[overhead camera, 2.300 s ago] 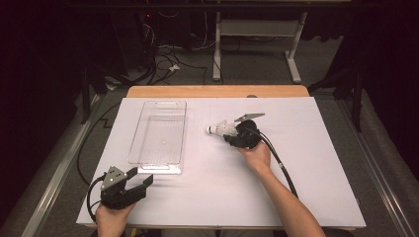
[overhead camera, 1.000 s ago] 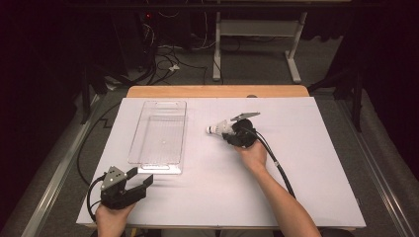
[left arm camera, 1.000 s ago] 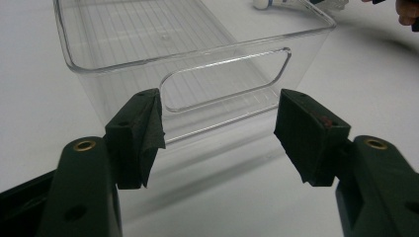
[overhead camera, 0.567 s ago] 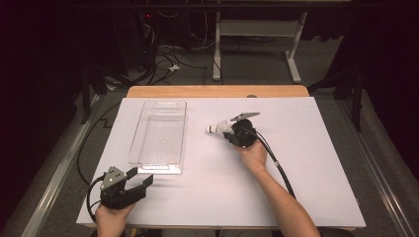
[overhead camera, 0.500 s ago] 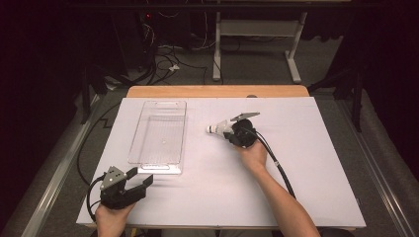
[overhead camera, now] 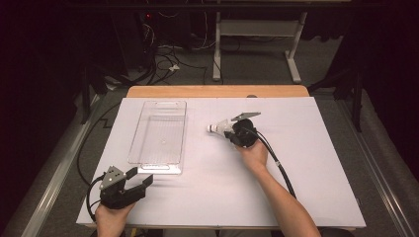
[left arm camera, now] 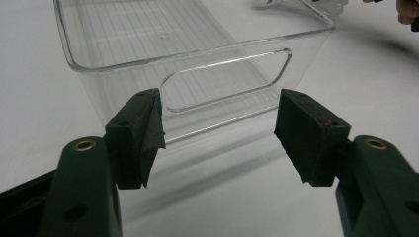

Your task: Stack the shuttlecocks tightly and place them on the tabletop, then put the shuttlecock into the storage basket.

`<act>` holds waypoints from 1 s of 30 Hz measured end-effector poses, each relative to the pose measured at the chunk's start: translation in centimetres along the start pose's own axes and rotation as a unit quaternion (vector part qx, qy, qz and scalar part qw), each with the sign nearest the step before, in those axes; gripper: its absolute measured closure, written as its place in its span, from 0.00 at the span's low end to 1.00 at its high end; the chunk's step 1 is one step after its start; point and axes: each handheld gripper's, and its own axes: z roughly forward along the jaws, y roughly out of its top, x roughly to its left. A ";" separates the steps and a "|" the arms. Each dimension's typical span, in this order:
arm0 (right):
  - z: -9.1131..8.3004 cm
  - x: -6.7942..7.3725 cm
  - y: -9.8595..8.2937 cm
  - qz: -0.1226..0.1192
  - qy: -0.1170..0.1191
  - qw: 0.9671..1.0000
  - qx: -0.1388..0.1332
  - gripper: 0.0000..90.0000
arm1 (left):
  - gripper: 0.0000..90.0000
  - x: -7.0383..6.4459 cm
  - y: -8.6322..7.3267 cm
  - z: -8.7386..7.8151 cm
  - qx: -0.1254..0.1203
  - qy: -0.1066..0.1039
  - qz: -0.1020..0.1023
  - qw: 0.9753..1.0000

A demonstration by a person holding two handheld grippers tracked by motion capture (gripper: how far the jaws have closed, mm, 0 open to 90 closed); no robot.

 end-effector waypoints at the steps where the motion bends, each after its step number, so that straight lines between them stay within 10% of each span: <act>1: 0.0 0.0 0.0 -0.001 -0.001 1.000 -0.001 0.98 | 0.40 0.0 0.0 0.0 0.000 0.000 0.000 1.000; 30: -2.1 1.3 0.6 -0.030 0.021 0.999 -0.006 0.98 | 0.40 -0.1 -0.1 -0.3 -0.004 0.004 0.001 1.000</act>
